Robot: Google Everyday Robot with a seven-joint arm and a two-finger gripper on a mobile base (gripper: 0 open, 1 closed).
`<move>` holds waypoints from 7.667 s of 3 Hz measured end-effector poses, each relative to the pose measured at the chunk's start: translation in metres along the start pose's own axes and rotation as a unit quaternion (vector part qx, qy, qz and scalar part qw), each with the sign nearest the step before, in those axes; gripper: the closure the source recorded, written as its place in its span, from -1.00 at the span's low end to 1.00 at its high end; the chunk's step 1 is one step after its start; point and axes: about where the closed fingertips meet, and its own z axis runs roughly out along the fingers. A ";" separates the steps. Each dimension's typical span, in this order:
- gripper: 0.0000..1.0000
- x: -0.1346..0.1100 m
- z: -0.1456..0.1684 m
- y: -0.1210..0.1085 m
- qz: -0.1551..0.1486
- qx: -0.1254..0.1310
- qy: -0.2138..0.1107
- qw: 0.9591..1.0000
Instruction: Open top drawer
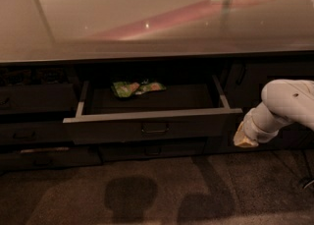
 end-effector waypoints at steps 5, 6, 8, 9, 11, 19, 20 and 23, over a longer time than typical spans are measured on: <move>1.00 -0.033 -0.060 -0.040 -0.015 0.028 -0.047 0.998; 1.00 -0.038 -0.087 -0.071 0.009 0.048 -0.036 0.998; 1.00 -0.042 -0.118 -0.103 0.029 0.075 -0.034 0.996; 1.00 -0.043 -0.113 -0.106 0.022 0.048 -0.075 0.996; 1.00 -0.047 -0.069 -0.094 -0.012 -0.069 -0.213 0.975; 1.00 -0.105 -0.016 -0.180 0.001 -0.079 -0.155 0.985; 1.00 -0.096 -0.009 -0.170 0.003 -0.078 -0.158 0.984; 1.00 -0.049 -0.034 -0.128 0.013 -0.010 -0.169 0.985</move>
Offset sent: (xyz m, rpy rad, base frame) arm 0.0230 0.0113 0.0322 0.0725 -0.0195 0.0345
